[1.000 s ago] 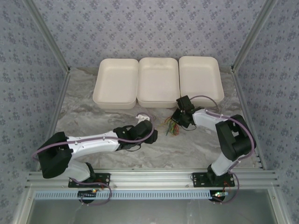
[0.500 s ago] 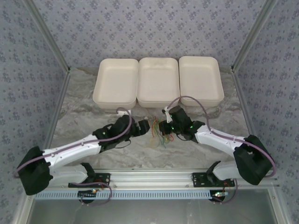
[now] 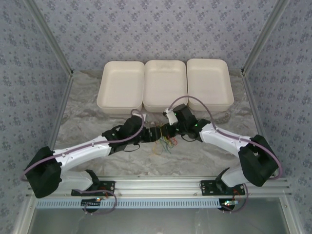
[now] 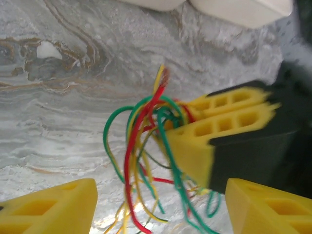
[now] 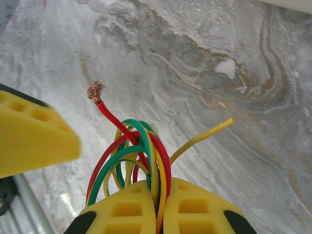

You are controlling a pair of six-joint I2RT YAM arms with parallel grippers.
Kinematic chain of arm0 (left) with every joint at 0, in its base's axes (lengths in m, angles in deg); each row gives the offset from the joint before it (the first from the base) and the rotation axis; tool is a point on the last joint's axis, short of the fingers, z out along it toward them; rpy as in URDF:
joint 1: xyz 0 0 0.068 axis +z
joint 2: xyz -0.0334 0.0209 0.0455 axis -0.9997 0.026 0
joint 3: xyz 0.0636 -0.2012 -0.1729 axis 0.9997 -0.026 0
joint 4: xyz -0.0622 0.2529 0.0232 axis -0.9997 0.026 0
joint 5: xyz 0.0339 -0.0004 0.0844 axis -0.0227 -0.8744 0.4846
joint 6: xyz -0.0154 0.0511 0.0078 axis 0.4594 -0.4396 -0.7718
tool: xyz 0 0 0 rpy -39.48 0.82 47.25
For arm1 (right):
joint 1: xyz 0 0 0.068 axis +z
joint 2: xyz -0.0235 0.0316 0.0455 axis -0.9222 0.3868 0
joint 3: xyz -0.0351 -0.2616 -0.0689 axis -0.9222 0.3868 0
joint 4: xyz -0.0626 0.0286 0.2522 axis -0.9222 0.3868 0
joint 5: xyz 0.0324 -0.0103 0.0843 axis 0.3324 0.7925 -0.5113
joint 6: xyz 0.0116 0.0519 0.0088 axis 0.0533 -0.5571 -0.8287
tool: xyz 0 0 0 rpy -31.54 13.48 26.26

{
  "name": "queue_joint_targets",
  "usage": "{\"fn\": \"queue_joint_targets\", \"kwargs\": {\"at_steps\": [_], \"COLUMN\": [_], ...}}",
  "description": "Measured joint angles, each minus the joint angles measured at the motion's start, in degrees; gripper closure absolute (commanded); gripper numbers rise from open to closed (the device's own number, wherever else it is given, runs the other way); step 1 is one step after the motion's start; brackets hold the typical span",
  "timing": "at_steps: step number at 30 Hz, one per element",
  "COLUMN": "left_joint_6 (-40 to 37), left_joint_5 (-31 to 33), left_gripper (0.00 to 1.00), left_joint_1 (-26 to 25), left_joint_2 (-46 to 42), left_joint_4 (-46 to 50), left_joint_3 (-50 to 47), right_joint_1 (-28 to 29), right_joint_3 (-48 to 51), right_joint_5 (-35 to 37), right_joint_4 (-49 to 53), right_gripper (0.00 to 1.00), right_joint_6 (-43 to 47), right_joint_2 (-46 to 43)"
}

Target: Untangle the cables

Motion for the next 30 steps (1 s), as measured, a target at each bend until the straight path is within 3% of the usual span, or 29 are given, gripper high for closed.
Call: {"fn": "queue_joint_targets", "kwargs": {"at_steps": [6,13,17,23,25,30], "left_joint_6": [-12.37,-20.11,-21.40,-21.70,-21.29,-22.34], "left_joint_5": [-0.26,-0.74,-1.66,-3.37,-3.96,-4.61], "left_gripper": [0.22,0.44,0.45,0.77,0.99,1.00], "left_joint_1": [0.02,-0.09,-0.02,0.61,1.68,3.06], "left_joint_2": [3.54,6.36,7.39,7.58,7.58,7.39], "left_joint_4": [3.67,4.17,2.34,-2.36,-4.70,-5.42], "left_joint_3": [1.60,3.58,3.54,2.64,2.08,2.03], "right_joint_1": [-0.70,-1.46,-2.16,-4.42,-5.40,-6.08], "right_joint_3": [-2.05,-2.16,-2.21,-2.16,-1.79,-2.34], "right_joint_5": [-4.50,-7.10,-8.02,-12.48,-15.21,-16.59], "right_joint_4": [5.49,7.76,8.52,7.19,5.35,5.90], "right_gripper": [1.00,1.00,1.00,1.00,1.00,1.00], "right_joint_6": [3.06,4.17,4.22,3.41,2.49,3.39], "right_joint_2": [0.07,0.17,0.17,0.02,-0.39,-0.90]}}
